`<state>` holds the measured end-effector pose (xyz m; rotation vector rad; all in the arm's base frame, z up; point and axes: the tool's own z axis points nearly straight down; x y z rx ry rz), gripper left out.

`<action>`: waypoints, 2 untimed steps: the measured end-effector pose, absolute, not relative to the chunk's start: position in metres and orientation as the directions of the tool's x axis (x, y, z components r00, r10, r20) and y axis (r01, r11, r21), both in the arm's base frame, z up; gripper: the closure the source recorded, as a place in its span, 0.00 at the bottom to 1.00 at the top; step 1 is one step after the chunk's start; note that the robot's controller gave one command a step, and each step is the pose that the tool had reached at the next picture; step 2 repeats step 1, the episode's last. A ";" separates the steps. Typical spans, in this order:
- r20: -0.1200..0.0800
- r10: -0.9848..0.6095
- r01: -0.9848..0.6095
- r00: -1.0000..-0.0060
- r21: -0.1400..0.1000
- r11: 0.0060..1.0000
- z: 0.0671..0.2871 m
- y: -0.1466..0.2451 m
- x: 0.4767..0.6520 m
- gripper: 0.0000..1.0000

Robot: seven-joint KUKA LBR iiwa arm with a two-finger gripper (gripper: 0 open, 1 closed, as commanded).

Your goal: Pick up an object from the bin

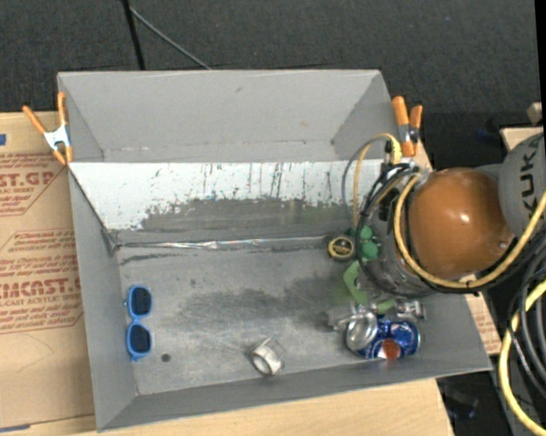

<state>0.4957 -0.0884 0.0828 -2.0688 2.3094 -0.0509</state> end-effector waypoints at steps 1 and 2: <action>-0.002 -0.985 -0.985 0.175 -0.003 -0.175 0.079 -0.098 0.513 0.00; -0.002 -0.985 -0.985 0.175 -0.003 -0.175 0.079 -0.098 0.513 0.00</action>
Offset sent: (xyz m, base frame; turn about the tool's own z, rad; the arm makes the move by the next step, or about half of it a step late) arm 0.0169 -0.0111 -0.0039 -0.2857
